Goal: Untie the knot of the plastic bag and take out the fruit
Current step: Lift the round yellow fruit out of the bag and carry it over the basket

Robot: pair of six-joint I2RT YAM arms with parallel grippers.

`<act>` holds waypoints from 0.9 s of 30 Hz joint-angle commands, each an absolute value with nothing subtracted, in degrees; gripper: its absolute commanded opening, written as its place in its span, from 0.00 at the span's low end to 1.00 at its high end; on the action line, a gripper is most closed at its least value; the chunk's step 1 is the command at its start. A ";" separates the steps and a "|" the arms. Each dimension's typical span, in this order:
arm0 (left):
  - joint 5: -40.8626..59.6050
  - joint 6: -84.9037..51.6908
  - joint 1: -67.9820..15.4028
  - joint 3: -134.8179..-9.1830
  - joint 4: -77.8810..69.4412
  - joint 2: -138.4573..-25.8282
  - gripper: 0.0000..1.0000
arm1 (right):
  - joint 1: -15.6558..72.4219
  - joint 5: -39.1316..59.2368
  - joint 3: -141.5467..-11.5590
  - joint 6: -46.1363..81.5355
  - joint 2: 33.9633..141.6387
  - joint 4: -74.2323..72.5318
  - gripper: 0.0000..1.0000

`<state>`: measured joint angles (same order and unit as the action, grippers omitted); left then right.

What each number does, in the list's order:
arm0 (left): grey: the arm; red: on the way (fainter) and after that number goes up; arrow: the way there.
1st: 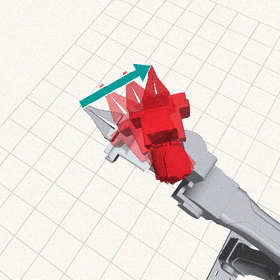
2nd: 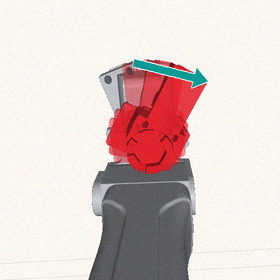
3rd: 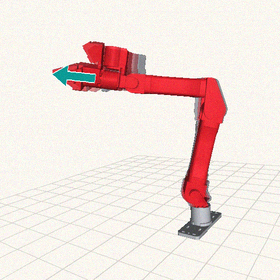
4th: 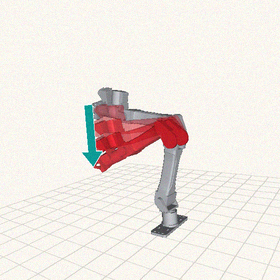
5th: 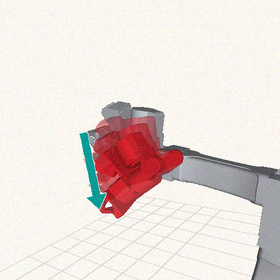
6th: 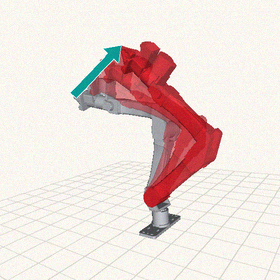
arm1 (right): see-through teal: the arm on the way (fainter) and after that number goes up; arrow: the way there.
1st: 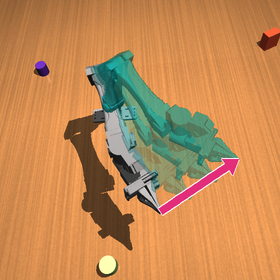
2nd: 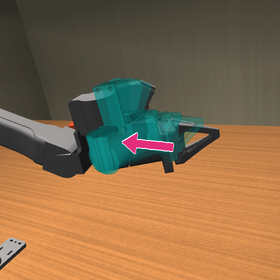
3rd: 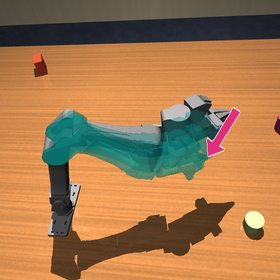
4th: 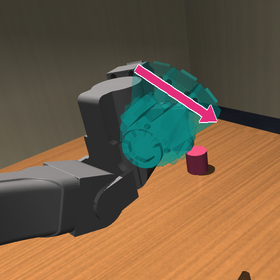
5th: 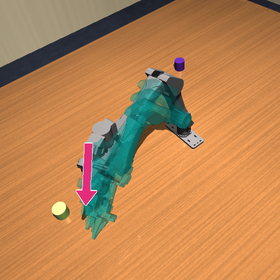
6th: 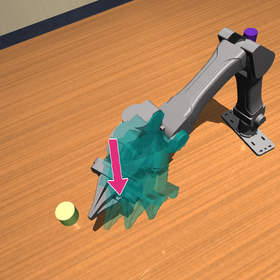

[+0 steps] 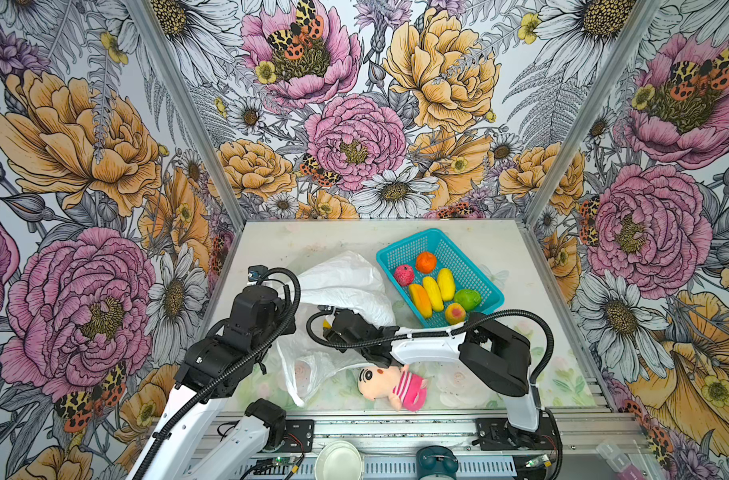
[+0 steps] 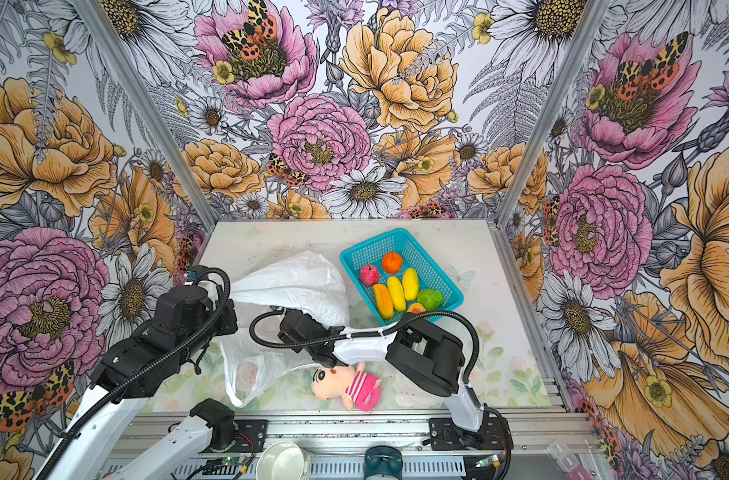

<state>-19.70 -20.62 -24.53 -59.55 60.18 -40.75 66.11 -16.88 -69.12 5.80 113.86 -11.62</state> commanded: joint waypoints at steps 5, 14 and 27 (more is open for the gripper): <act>-21.36 -21.31 -22.31 -59.23 59.19 -41.44 0.00 | 68.58 -5.27 -60.81 2.27 105.26 -25.24 0.20; -20.87 -21.02 -19.30 -59.41 59.23 -43.07 0.00 | 70.16 2.30 -52.57 3.07 94.62 -30.23 0.20; -17.48 -20.07 -9.21 -59.58 58.65 -45.47 0.00 | 69.27 -2.29 -40.12 5.16 74.73 -33.33 0.18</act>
<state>-19.55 -20.58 -11.55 -59.55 60.16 -44.58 69.91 0.23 -41.87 3.81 78.04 -30.13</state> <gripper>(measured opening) 0.050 0.647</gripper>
